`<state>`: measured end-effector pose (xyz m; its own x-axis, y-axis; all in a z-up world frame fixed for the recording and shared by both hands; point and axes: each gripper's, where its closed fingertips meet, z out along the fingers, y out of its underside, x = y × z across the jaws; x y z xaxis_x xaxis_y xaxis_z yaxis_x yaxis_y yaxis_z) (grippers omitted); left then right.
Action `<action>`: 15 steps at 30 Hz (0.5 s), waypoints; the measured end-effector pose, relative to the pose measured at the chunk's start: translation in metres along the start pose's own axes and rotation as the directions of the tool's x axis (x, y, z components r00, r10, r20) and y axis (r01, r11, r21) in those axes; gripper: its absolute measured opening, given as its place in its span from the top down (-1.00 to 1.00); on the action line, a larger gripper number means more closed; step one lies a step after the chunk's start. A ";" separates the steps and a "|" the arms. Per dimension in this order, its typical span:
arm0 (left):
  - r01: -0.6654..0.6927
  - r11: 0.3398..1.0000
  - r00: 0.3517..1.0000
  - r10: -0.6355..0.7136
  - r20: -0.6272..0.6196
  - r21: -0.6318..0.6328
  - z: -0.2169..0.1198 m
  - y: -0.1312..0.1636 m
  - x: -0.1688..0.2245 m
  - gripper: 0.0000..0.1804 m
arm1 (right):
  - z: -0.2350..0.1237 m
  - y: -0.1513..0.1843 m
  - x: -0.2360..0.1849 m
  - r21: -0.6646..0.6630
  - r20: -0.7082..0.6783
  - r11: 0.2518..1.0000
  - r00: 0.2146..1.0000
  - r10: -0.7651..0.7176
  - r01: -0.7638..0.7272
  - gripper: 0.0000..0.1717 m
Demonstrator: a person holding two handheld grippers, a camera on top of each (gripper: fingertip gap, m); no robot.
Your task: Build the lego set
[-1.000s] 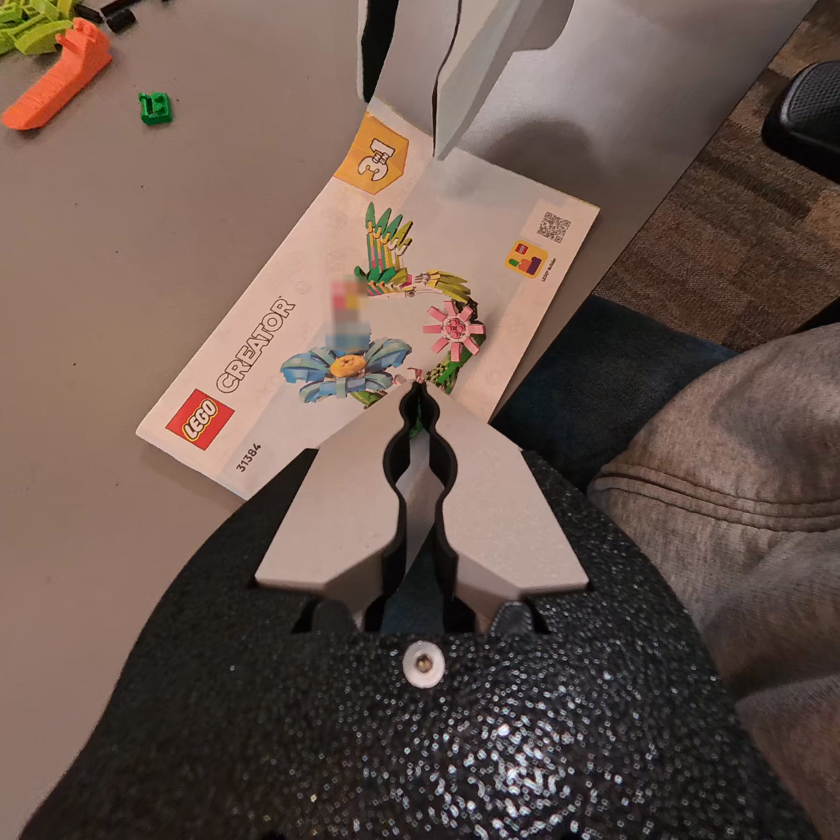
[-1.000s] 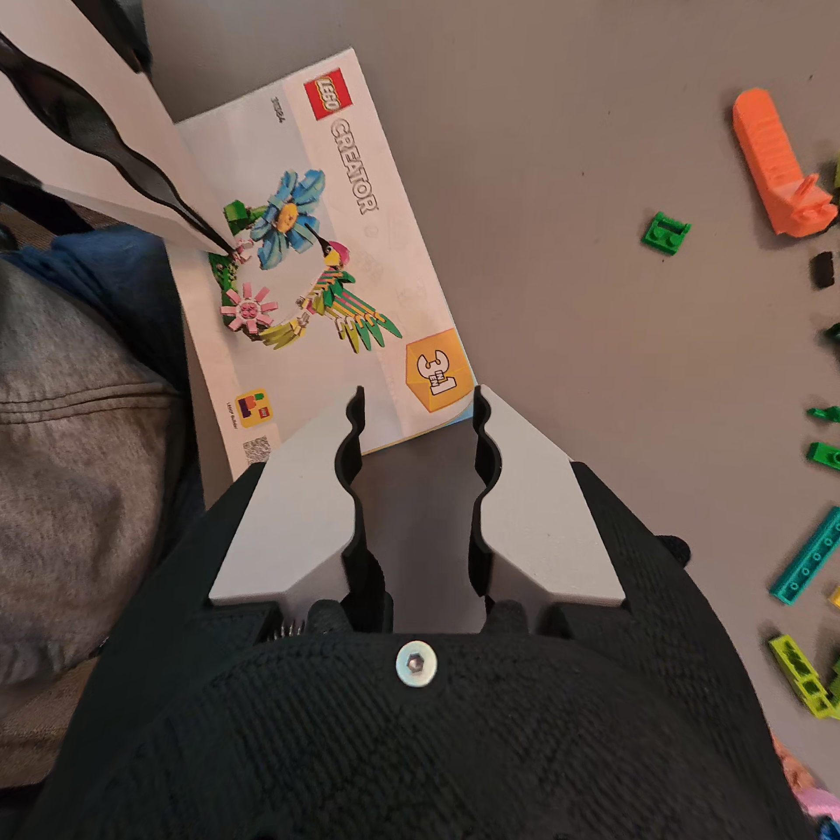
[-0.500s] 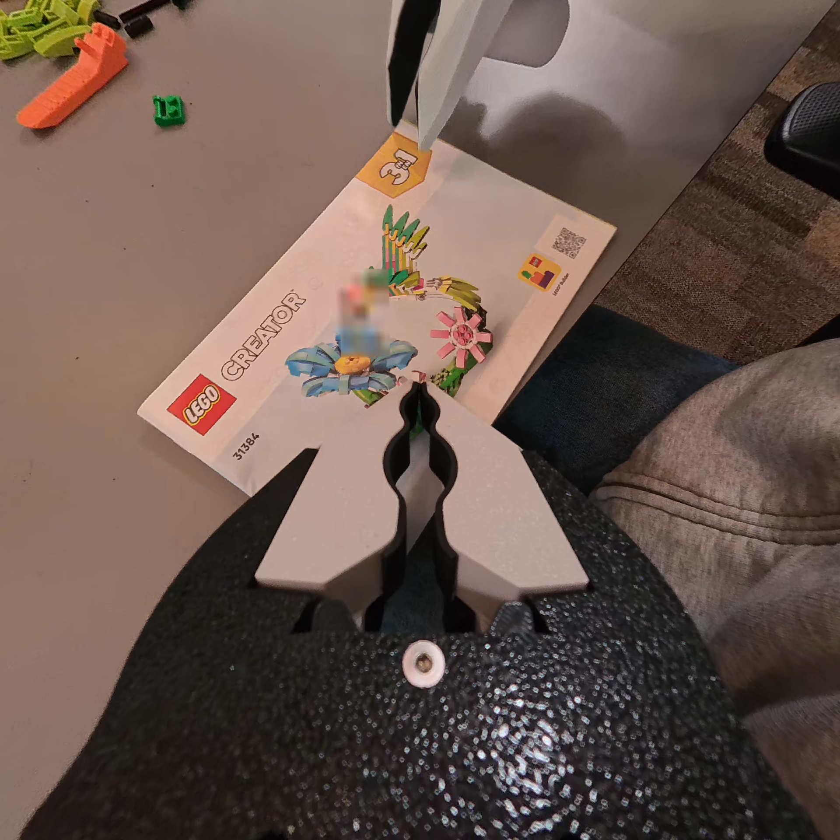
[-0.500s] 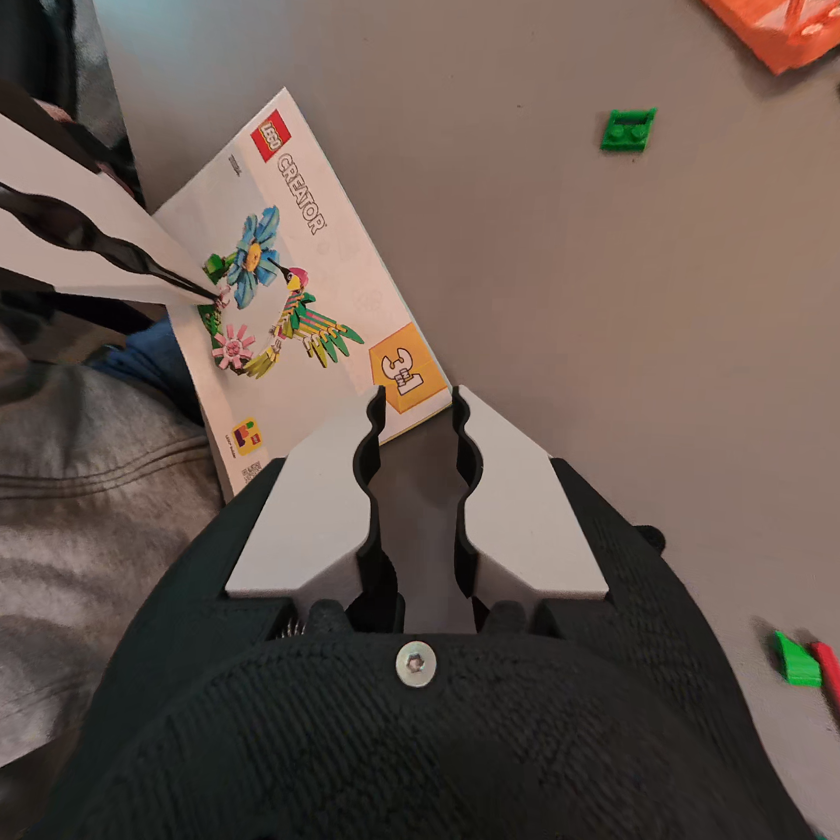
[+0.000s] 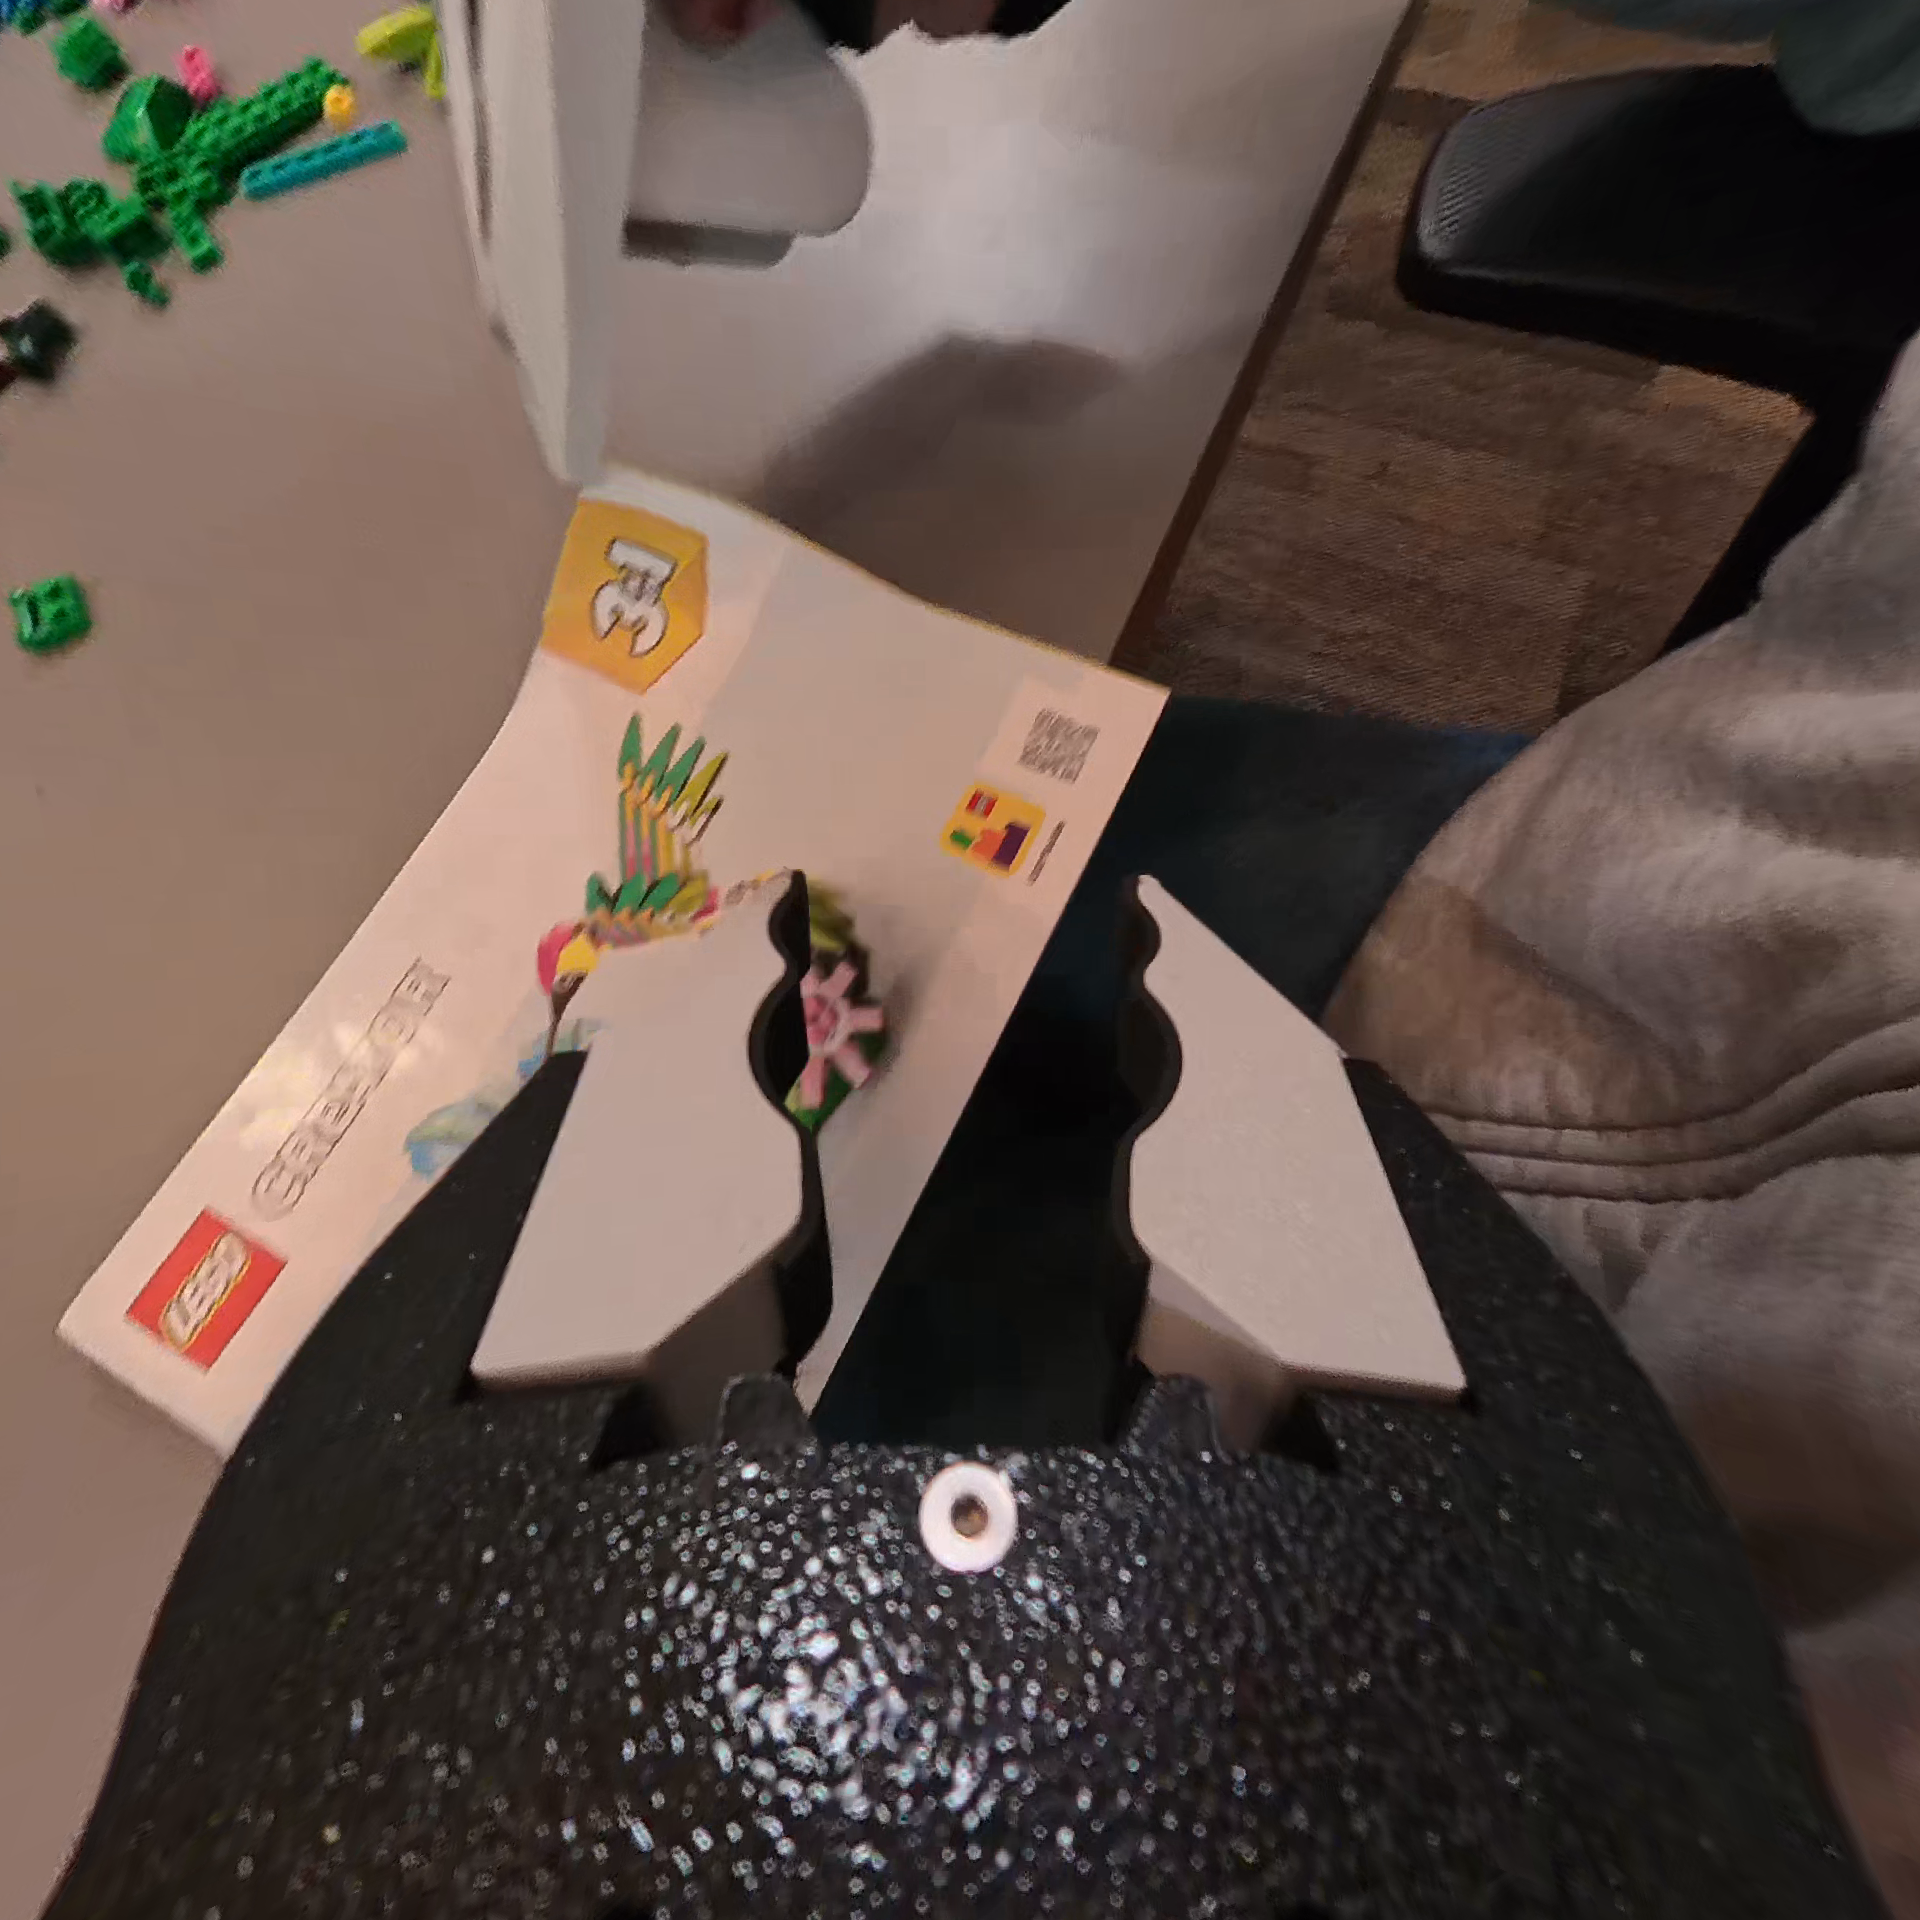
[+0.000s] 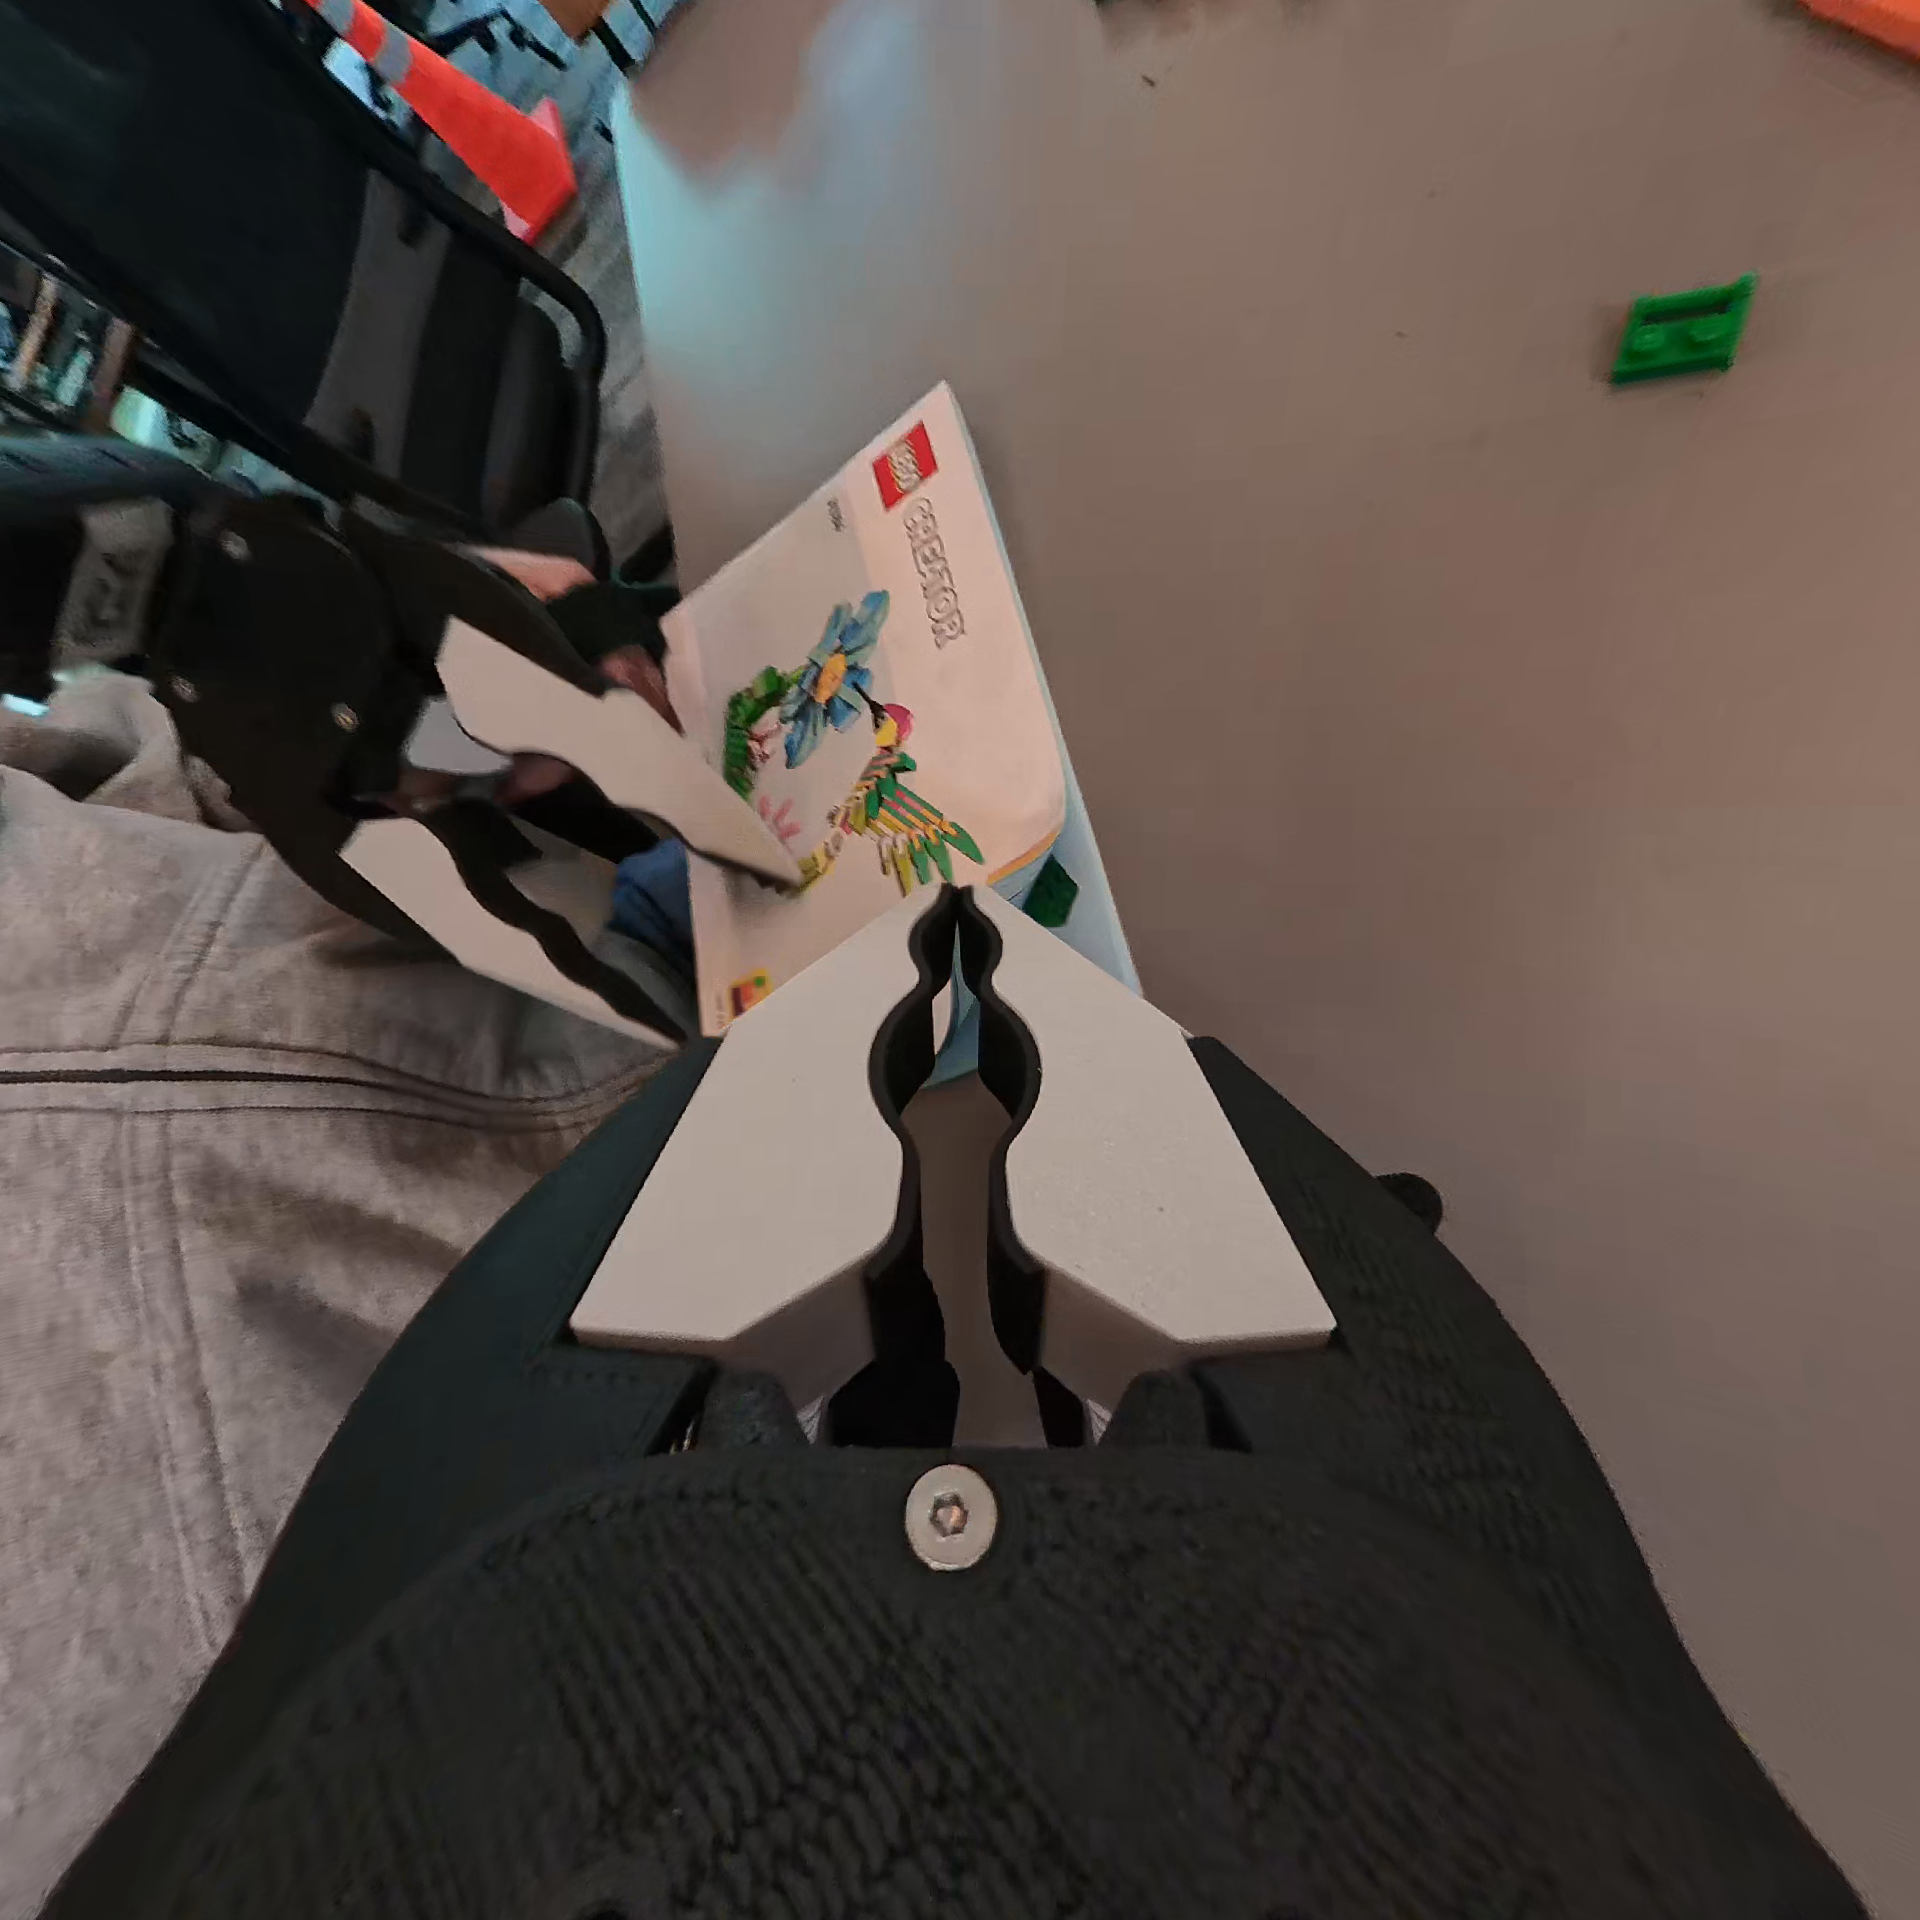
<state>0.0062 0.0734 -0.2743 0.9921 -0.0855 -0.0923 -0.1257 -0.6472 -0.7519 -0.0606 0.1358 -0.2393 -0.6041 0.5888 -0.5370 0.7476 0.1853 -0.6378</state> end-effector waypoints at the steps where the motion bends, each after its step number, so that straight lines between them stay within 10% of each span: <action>1: -0.021 1.000 1.000 0.022 -0.013 0.020 0.002 -0.004 0.005 0.36 | -0.001 -0.004 -0.005 0.026 0.021 1.000 1.000 0.004 -0.004 1.00; 7: -0.121 0.982 0.991 0.110 0.080 0.148 0.002 -0.024 0.009 0.41 | -0.009 -0.029 -0.032 0.161 0.124 0.987 0.992 0.006 -0.026 1.00; 15: 0.318 0.844 0.914 -0.394 0.098 0.431 -0.022 -0.061 -0.042 0.28 | -0.001 -0.045 -0.059 0.227 0.152 0.974 0.987 -0.058 0.023 1.00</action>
<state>-0.0281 0.0998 -0.2100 0.9566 0.2510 0.1478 0.2109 -0.2469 -0.9458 -0.0581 0.0939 -0.1786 -0.6817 0.4507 -0.5764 0.6516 0.0156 -0.7584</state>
